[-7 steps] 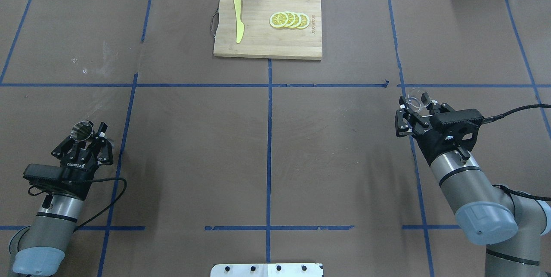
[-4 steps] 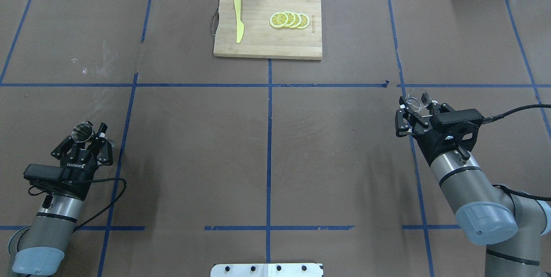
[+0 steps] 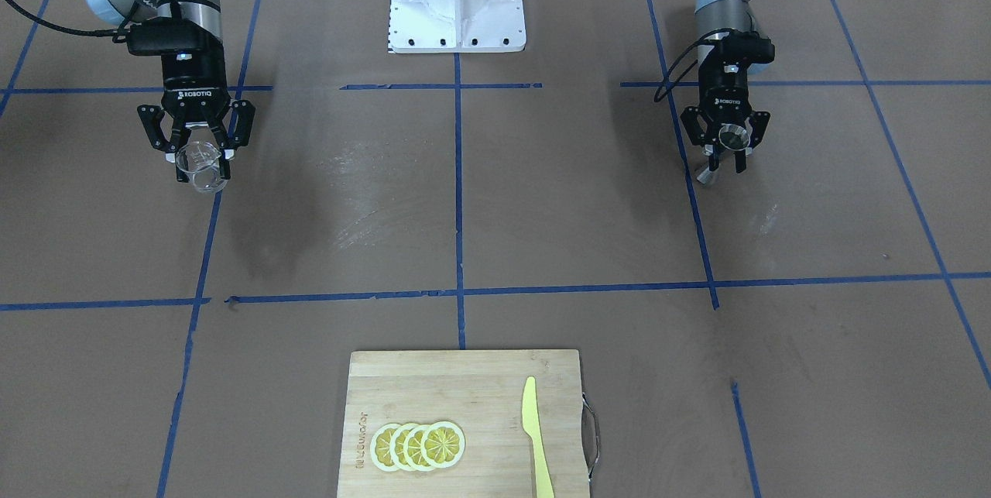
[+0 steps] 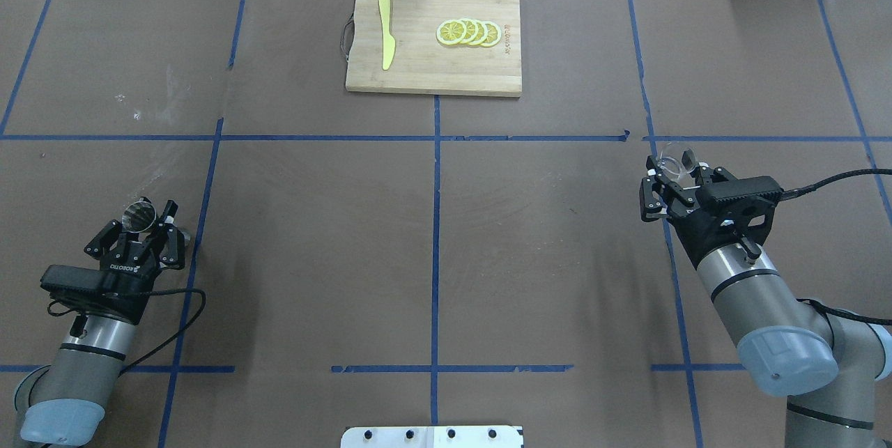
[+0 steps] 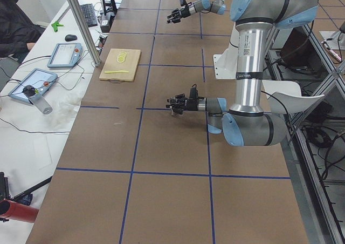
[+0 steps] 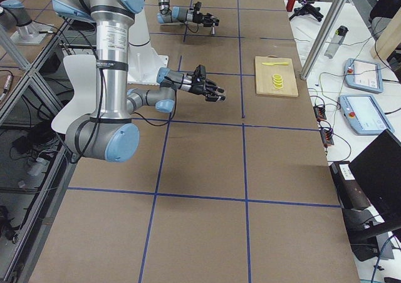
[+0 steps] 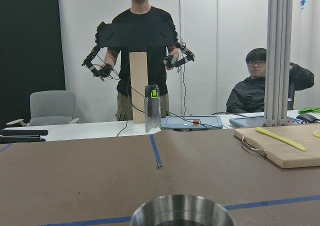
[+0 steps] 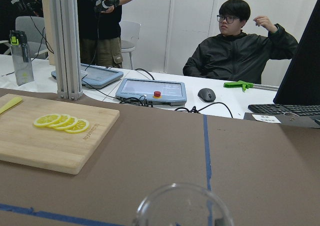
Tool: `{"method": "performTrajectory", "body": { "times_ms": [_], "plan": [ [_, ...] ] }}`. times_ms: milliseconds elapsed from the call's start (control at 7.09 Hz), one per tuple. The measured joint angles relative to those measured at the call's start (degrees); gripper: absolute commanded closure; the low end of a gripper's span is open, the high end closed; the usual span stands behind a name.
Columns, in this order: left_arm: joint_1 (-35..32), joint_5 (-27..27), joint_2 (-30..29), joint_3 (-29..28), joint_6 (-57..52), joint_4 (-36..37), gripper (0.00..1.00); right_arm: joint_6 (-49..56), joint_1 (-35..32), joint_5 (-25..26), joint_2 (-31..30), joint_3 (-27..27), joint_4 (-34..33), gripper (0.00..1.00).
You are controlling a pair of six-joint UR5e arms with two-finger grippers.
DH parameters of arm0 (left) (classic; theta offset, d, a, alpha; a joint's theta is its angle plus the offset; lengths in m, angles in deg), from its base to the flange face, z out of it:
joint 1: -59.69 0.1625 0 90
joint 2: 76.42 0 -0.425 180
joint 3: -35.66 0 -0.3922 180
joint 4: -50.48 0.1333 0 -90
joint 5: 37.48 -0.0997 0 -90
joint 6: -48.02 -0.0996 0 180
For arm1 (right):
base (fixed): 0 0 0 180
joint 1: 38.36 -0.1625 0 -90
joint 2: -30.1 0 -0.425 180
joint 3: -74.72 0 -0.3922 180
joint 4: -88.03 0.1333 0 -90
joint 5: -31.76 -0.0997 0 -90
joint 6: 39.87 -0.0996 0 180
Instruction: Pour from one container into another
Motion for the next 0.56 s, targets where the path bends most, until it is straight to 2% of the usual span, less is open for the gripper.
{"method": "performTrajectory", "body": {
  "times_ms": [423, 564],
  "plan": [
    [0.0, -0.02, 0.11, 0.0, -0.05, -0.01, 0.32, 0.0, 0.0, 0.0, 0.0, -0.09, 0.0, 1.0],
    [-0.02, -0.03, 0.18, 0.01, -0.09, -0.01, 0.21, 0.0, 0.0, 0.0, 0.0, -0.12, 0.0, 1.0]
  ]
}}
